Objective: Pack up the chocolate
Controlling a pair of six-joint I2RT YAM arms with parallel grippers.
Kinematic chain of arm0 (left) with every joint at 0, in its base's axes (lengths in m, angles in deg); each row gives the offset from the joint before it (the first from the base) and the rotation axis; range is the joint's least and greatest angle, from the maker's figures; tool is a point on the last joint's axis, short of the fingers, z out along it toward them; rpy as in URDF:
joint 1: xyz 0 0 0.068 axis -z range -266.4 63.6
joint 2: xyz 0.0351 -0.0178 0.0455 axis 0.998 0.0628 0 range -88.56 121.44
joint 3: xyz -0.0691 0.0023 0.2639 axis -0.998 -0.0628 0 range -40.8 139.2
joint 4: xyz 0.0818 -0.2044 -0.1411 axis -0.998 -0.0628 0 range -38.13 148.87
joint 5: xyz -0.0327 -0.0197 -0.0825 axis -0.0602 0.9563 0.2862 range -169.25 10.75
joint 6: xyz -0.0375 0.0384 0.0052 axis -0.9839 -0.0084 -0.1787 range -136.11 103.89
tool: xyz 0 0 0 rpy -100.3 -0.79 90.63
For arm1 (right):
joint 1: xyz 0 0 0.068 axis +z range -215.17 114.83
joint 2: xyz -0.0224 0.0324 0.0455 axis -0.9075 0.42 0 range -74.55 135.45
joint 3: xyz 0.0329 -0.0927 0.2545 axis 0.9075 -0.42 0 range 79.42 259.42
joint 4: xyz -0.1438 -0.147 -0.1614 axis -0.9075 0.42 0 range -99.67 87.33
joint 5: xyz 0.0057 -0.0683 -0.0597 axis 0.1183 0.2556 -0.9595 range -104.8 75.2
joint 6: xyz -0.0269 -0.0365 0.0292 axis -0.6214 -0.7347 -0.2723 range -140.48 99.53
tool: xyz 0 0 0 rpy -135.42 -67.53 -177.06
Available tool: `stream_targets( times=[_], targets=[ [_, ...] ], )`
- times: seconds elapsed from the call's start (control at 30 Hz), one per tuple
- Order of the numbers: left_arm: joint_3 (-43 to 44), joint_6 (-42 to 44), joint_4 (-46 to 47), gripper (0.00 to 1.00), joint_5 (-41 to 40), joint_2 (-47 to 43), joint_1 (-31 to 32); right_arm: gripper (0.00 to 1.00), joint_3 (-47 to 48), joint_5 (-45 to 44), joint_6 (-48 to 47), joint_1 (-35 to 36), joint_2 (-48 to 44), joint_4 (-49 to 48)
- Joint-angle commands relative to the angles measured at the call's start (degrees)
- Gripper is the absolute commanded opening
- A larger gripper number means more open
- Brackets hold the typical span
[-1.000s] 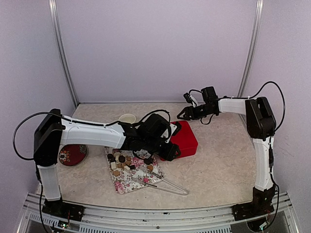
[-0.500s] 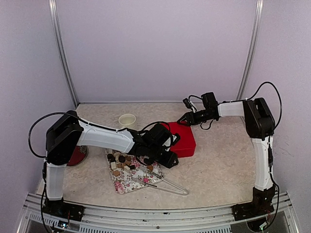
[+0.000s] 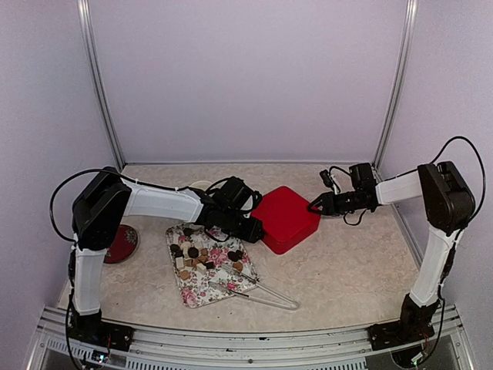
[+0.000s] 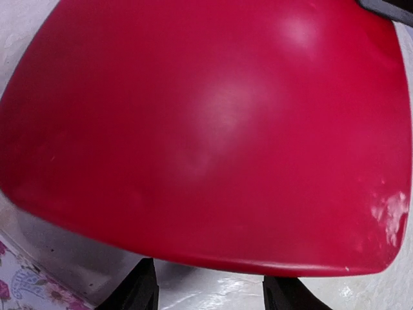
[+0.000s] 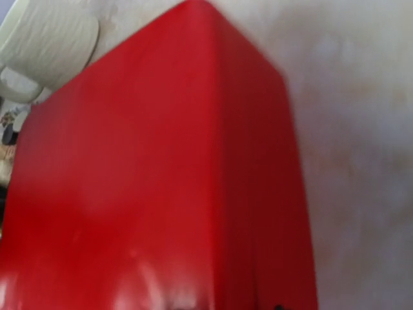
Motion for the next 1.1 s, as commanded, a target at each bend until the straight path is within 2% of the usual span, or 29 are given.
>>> stream_targets(
  times=[0.0, 0.2, 0.37, 0.57, 0.73, 0.93, 1.07],
  targets=[
    [3.3, 0.8, 3.4, 0.55, -0.9, 1.3, -3.3, 0.42, -10.2, 2.2, 6.0, 1.0, -5.6, -2.8],
    [4.8, 3.2, 2.3, 0.57, -0.8, 1.5, -5.8, 0.39, -21.6, 2.0, 10.9, 1.1, -12.7, -8.1],
    [5.8, 4.0, 1.5, 0.58, -1.4, 0.7, -6.4, 0.39, -24.7, 0.9, 10.9, 1.1, -15.2, -7.9],
    [5.4, 5.7, 1.8, 0.58, -2.7, -5.3, -5.1, 0.36, -27.5, -0.3, 10.0, 1.1, -14.7, -7.8],
    [12.4, 8.8, -2.6, 0.5, -1.9, -4.5, -1.3, 0.26, -28.7, -1.0, 9.9, 1.1, -15.1, -7.9],
    [22.7, 10.8, -6.7, 0.39, 2.4, 2.8, 3.9, 0.22, -30.3, -0.6, 9.8, 1.1, -15.2, -8.5],
    [25.4, 11.6, -7.3, 0.35, 5.0, 7.2, 6.8, 0.21, -31.5, -0.8, 9.1, 1.1, -15.7, -7.7]
  ],
)
